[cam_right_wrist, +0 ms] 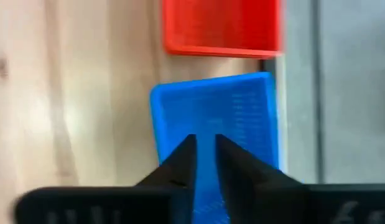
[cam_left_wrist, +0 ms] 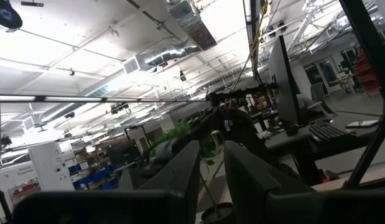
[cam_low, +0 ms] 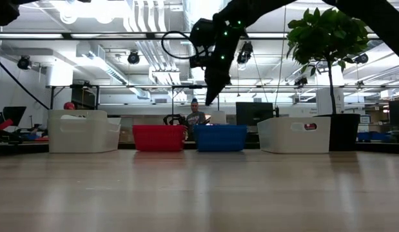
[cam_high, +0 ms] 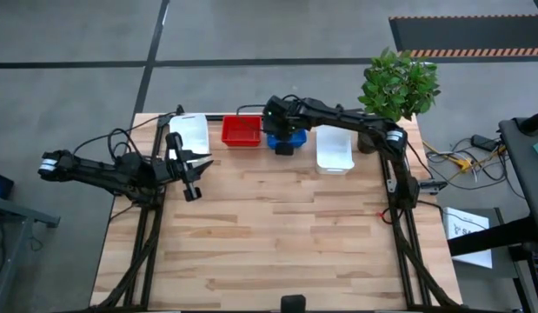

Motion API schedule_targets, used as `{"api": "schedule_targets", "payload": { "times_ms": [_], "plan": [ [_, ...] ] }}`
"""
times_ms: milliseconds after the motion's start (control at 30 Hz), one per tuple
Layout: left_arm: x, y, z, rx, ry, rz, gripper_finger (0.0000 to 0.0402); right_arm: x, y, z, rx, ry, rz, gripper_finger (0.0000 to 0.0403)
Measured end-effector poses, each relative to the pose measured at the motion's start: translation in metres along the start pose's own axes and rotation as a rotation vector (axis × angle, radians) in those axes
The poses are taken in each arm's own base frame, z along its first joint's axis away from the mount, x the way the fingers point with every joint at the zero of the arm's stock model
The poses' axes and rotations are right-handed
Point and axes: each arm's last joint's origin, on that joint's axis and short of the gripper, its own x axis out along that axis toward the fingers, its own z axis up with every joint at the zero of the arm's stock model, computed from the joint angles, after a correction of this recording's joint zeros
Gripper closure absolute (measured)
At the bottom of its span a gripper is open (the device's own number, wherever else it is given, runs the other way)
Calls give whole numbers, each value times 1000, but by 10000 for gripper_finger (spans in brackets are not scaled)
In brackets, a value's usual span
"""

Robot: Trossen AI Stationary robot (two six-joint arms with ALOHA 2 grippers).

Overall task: Stack baskets by color
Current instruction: Move the white bin to the center of the table

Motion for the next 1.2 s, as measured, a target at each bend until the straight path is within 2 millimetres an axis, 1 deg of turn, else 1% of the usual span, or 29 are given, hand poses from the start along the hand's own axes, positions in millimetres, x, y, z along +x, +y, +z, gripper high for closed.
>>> {"api": "schedule_targets", "payload": {
  "times_ms": [33, 67, 133, 200, 267, 367, 467, 567, 700, 833, 933, 1033, 1133, 1200],
  "plan": [
    [0, 0, 0, 1, -1, 1, 343, 8, 2, -2, 1, -10, 18, 377],
    [0, 0, 0, 1, -2, 1, 343, 16, 4, -2, 2, -31, 23, 384],
    [-1, 1, 1, 1, -6, 3, 343, 28, 7, -6, 1, -30, 19, 389],
    [-1, 1, 2, -1, -9, 6, 343, 33, 12, -8, -6, -23, 11, 392],
    [0, 0, 1, 1, -5, 2, 343, 23, 17, -5, -11, -45, -1, 394],
    [2, -2, -2, 6, 14, -8, 343, -3, 31, 4, -1, -100, 2, 394],
    [4, -5, -6, 13, 33, -19, 343, -28, 52, 5, -21, -102, 34, 394],
    [7, -8, -10, 18, 48, -29, 343, -54, 76, 0, -54, -88, 71, 394],
    [12, -13, -14, 9, 75, -44, 343, -83, 102, -19, -40, -122, 97, 394],
    [18, -20, -22, -21, 117, -65, 343, -95, 127, -49, 36, -123, 123, 394],
    [23, -26, -31, -75, 160, -82, 343, -103, 140, -71, 100, -108, 138, 385],
    [28, -36, -44, -122, 224, -105, 343, -103, 147, -92, 145, -54, 135, 357],
    [31, -46, -59, -149, 297, -130, 343, -101, 149, -108, 164, -20, 129, 313],
    [34, -51, -67, -162, 331, -140, 343, -98, 150, -118, 152, -3, 84, 282]
  ]
}}
